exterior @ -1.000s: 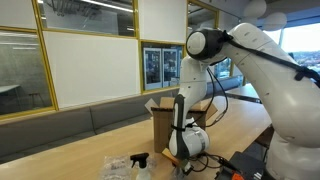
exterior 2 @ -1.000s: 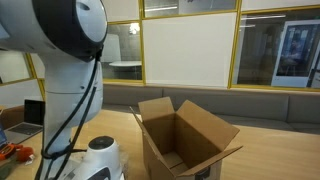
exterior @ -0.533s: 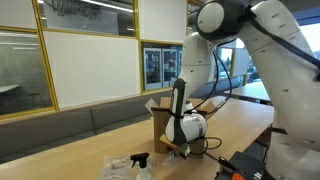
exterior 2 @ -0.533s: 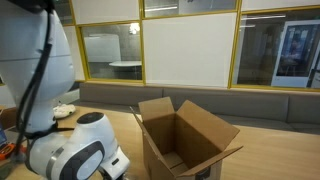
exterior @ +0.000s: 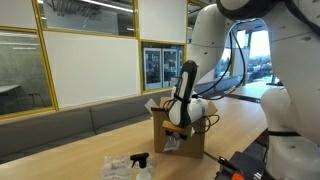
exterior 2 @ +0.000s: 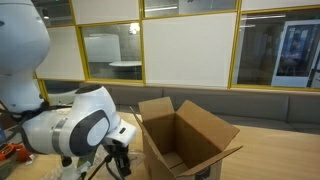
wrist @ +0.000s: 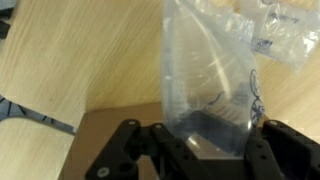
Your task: Remove all the plastic bags and the spray bottle from the table and put them in the box
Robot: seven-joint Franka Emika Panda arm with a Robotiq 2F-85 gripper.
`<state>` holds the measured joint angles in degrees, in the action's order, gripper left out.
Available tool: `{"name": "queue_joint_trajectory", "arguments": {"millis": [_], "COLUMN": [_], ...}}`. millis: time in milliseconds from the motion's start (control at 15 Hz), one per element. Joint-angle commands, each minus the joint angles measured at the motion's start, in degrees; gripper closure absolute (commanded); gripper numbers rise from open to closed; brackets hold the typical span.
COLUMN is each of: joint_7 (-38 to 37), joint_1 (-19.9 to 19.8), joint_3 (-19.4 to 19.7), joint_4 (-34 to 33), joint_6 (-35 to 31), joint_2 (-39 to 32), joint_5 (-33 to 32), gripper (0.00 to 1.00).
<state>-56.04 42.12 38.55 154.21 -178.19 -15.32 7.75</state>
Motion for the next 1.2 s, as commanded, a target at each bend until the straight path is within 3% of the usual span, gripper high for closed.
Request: {"name": "queue_joint_trajectory", "arguments": {"millis": [0, 267, 600, 933, 1133], "joint_7": [-1.34, -3.59, -6.27, -5.71, -1.79], "joint_1": [12.48, 26.89, 42.72, 56.89, 64.63], "joint_3": [15.55, 32.17, 45.45, 56.55, 65.71], "joint_4": [-4.82, -11.56, -22.41, -33.68, -38.6], "joint_6": [5.09, 16.35, 37.7, 54.63, 61.77], "joint_2": [-0.46, 1.49, 4.67, 4.2, 1.44], "joint_5": [-8.97, -18.99, -27.58, -28.78, -26.65], "gripper": [0.91, 0.91, 0.91, 0.91, 0.91]}}
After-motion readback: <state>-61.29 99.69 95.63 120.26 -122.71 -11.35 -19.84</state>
